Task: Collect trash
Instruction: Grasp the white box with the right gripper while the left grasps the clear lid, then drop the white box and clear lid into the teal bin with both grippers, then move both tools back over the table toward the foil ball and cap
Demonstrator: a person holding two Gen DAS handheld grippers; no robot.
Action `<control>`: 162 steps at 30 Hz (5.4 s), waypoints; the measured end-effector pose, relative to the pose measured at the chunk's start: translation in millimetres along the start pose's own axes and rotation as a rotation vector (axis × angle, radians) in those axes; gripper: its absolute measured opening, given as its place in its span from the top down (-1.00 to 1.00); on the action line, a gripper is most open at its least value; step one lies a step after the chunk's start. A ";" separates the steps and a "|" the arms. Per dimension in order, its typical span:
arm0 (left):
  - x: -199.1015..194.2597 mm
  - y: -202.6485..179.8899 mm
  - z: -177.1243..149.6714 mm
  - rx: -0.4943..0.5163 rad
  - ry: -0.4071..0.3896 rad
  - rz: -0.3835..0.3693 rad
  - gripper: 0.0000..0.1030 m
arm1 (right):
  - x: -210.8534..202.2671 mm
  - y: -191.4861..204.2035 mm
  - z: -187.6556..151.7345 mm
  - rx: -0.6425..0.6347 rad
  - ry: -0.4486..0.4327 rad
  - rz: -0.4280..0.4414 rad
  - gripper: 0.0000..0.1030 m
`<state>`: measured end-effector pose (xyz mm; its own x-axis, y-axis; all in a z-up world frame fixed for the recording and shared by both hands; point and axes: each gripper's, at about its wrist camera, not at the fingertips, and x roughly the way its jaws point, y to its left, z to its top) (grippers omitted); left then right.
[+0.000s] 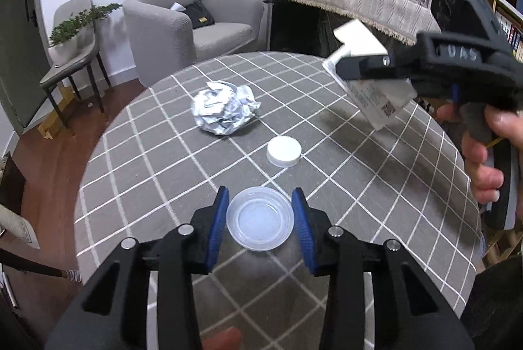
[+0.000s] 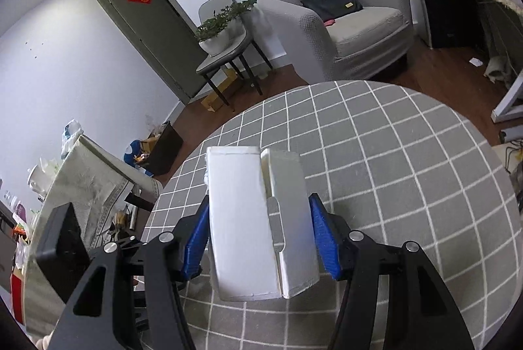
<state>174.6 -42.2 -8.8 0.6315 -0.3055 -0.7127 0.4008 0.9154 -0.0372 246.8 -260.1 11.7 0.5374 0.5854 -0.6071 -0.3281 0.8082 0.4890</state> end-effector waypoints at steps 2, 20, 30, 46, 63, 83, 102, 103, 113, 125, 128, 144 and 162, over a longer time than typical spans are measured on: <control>-8.4 1.4 -2.7 -0.012 -0.012 0.011 0.18 | -1.3 3.0 -4.8 0.002 -0.006 -0.003 -0.15; -93.2 18.1 -55.1 -0.133 -0.122 0.136 0.18 | -13.0 72.0 -69.2 -0.160 -0.048 -0.037 -0.15; -130.7 27.4 -86.4 -0.170 -0.175 0.180 0.18 | -24.1 118.0 -103.6 -0.233 -0.080 -0.001 -0.15; -139.5 83.6 -135.9 -0.264 -0.106 0.255 0.18 | -7.4 172.8 -130.0 -0.287 -0.063 0.061 -0.15; -113.3 137.0 -193.0 -0.338 0.143 0.215 0.17 | 50.4 251.1 -148.5 -0.387 0.017 0.120 -0.15; -167.2 184.3 -208.9 -0.420 0.064 0.303 -0.50 | 143.8 296.4 -195.2 -0.449 0.228 0.048 -0.14; -202.1 178.9 -199.4 -0.366 -0.067 0.267 -0.13 | 232.4 284.3 -263.8 -0.490 0.515 -0.095 -0.15; -203.7 177.9 -197.9 -0.366 -0.074 0.262 -0.08 | 234.5 282.4 -265.8 -0.494 0.527 -0.100 -0.15; -225.6 161.7 -178.8 -0.347 -0.182 0.273 0.02 | 248.9 260.9 -293.6 -0.522 0.605 -0.170 -0.22; -235.2 134.4 -156.7 -0.315 -0.246 0.270 -0.05 | 239.5 260.5 -299.9 -0.554 0.574 -0.164 -0.63; -237.2 130.6 -152.1 -0.318 -0.259 0.271 -0.07 | 233.9 260.0 -296.9 -0.562 0.558 -0.167 -0.70; -250.8 123.7 -135.5 -0.312 -0.341 0.359 -0.44 | 154.4 281.8 -259.4 -0.611 0.315 -0.021 -0.70; -225.3 97.1 -107.9 -0.311 -0.341 0.343 -0.73 | 53.0 268.2 -195.3 -0.591 0.030 -0.028 -0.69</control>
<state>-0.4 143.8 72.5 0.8900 0.0025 -0.4560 -0.0462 0.9953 -0.0847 35.6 0.1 -11.7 0.5328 0.5582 -0.6360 -0.6961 0.7165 0.0457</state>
